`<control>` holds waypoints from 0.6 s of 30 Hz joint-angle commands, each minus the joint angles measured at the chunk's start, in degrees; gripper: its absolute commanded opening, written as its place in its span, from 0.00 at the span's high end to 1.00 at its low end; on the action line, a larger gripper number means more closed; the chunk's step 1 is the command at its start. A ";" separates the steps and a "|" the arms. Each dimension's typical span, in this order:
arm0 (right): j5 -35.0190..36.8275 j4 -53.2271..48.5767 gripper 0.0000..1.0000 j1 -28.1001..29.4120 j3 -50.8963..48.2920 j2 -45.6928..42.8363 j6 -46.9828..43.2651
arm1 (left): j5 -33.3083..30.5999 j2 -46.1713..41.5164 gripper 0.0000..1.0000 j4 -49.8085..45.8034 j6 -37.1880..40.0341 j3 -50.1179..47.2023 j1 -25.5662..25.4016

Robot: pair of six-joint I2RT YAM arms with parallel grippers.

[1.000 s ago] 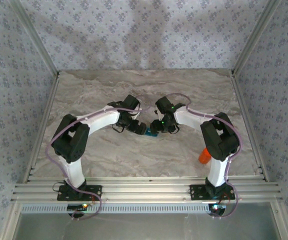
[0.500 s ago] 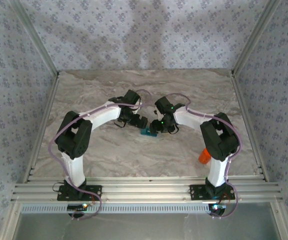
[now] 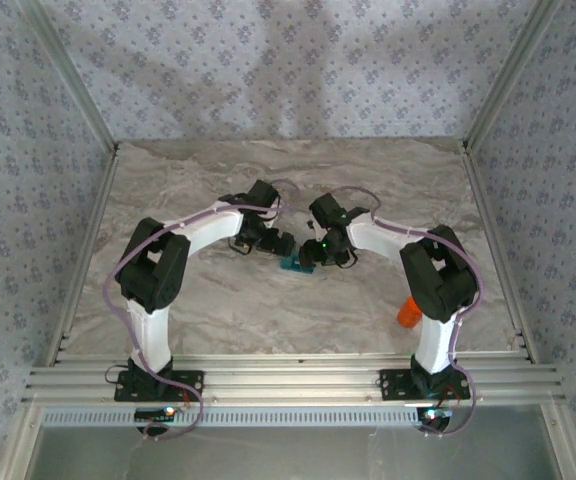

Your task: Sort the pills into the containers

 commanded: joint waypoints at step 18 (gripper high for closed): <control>1.05 -13.42 0.32 -4.54 7.68 -10.47 1.53 | 1.75 -17.29 0.01 2.65 -3.43 -6.03 1.32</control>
